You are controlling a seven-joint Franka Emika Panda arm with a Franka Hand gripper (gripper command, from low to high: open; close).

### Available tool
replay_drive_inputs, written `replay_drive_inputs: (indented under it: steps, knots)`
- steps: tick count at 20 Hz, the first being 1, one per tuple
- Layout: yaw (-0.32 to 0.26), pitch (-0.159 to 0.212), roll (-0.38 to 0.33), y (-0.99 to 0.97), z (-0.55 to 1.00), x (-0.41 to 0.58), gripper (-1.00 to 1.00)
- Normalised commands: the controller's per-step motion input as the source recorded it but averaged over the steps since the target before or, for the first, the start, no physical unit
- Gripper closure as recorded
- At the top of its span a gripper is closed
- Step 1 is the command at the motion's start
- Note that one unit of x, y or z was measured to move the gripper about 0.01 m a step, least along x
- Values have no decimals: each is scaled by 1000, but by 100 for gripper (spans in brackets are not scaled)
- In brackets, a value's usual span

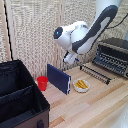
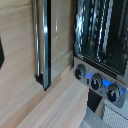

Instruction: With care, position your gripper close to the oven tray handle. Make sure to grip the handle tightly. Delicately and attentively pull the tray out from the oven.

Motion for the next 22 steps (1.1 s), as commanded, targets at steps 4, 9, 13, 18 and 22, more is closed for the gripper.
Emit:
replay_drive_inputs:
  steps: [4, 9, 13, 18, 22]
  knots:
    - [77, 1, -271, -218, -4, 96, -100]
    - [130, 5, -223, -318, -78, 76, -100]
    - [159, 14, -149, -422, -154, 0, -100]
    - [93, 1, -59, -488, -202, 0, -100]
    - [41, 0, -8, -551, -83, -46, -100]
